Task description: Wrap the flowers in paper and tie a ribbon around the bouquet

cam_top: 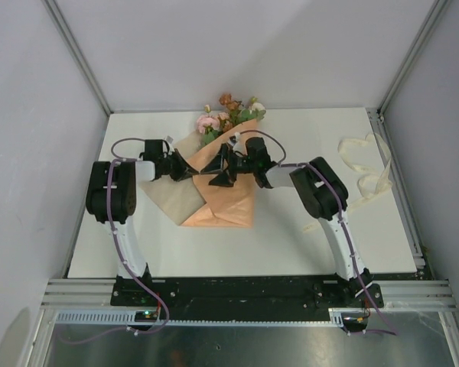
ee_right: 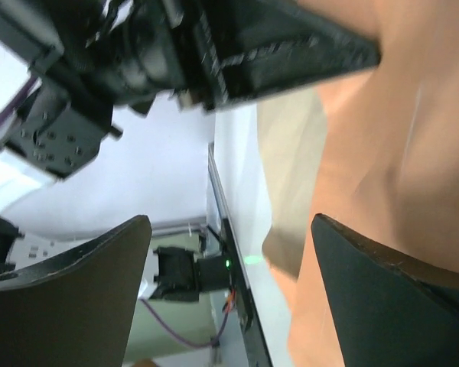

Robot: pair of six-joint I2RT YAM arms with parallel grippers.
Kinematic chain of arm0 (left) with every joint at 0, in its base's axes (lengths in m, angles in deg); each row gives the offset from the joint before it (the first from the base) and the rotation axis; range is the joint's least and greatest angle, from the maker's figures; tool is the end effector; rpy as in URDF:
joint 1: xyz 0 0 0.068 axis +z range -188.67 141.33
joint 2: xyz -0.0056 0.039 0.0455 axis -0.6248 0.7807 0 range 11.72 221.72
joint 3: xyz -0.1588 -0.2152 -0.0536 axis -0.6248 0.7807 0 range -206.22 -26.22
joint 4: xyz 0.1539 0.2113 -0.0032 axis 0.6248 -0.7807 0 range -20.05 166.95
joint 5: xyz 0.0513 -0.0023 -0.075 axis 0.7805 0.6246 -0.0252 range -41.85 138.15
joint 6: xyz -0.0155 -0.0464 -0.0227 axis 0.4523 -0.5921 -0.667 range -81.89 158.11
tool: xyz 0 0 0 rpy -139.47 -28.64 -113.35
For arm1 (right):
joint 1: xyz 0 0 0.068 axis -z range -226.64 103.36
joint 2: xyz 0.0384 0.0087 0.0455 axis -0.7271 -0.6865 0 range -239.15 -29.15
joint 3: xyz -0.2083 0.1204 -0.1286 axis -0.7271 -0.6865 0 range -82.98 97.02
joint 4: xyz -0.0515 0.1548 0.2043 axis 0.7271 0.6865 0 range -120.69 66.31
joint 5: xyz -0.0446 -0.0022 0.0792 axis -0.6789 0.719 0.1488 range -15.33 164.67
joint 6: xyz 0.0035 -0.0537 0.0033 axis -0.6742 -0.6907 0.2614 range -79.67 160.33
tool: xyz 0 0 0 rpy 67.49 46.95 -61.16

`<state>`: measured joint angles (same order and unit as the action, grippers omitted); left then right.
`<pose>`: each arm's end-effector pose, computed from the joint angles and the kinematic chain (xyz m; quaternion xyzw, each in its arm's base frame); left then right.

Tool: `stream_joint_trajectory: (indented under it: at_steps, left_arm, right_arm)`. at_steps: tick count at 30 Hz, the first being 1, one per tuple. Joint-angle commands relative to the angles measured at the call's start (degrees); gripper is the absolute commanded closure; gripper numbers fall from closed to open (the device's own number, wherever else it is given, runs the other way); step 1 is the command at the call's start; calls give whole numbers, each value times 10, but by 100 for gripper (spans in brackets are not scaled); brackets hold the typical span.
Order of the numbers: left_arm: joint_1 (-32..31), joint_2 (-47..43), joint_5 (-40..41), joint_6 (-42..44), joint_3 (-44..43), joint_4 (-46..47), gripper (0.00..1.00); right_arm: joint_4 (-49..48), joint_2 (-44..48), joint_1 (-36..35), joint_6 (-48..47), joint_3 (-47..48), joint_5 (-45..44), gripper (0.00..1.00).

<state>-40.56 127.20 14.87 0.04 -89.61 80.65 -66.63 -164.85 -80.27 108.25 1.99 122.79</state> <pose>0.3995 -0.0326 0.1178 -0.1814 0.8830 -0.3678 0.2285 0.4058 0.3017 0.1213 -0.0245 0.7646 0.6359 0.1022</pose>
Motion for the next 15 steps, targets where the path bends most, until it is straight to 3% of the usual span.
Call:
stream_joint_trajectory:
  at_steps: [1, 8, 15]
  left_arm:
    - [2, -6, 33, -2, -23, -4, 100]
    - [2, -1, 43, -2, -25, -12, 100]
    - [2, -2, 56, 7, -29, -28, 100]
  right_arm:
    - [108, 117, 15, -122, -49, 78, 11]
    - [364, 200, 21, -340, -114, 80, 41]
    - [467, 175, 18, -429, -142, 67, 72]
